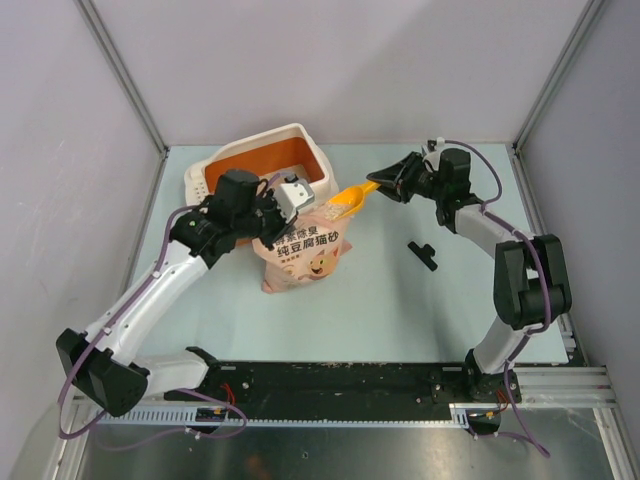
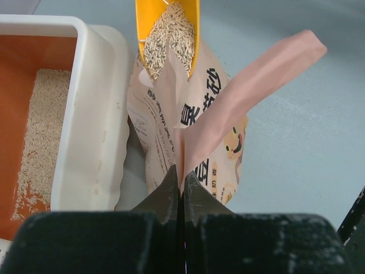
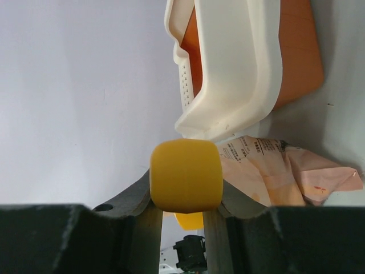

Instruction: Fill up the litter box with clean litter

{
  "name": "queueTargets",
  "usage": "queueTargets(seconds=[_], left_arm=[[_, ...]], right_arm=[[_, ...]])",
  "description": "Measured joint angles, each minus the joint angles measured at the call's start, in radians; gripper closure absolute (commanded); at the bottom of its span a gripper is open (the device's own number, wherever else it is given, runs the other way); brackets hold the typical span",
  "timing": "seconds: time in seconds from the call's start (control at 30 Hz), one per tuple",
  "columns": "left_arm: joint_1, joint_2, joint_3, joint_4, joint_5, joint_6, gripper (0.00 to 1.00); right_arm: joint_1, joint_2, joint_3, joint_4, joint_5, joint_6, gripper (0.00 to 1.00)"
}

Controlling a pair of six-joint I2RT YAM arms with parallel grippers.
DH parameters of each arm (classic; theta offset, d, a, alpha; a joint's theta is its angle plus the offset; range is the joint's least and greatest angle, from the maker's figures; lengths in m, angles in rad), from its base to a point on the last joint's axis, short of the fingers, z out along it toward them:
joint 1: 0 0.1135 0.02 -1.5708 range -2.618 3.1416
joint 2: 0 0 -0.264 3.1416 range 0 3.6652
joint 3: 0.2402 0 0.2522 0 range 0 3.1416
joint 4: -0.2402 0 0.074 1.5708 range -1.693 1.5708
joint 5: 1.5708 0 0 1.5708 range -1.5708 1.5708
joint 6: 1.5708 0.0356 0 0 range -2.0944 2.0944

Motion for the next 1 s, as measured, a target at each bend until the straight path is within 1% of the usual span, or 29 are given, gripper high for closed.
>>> queueTargets(seconds=[0.17, 0.37, 0.57, 1.0], left_arm=[[0.000, 0.019, 0.017, -0.006, 0.000, 0.013, 1.00], [0.000, 0.021, 0.021, -0.012, -0.007, 0.020, 1.00], [0.000, 0.021, 0.021, -0.012, -0.009, 0.026, 1.00], [-0.001, 0.021, 0.024, -0.013, -0.026, 0.061, 1.00]], right_arm=[[-0.011, 0.023, -0.010, 0.050, -0.036, 0.031, 1.00], [-0.018, 0.026, -0.010, 0.070, -0.050, 0.045, 1.00], [-0.028, 0.063, -0.017, 0.124, -0.062, 0.082, 1.00], [-0.028, 0.076, -0.017, 0.108, -0.076, 0.100, 1.00]])
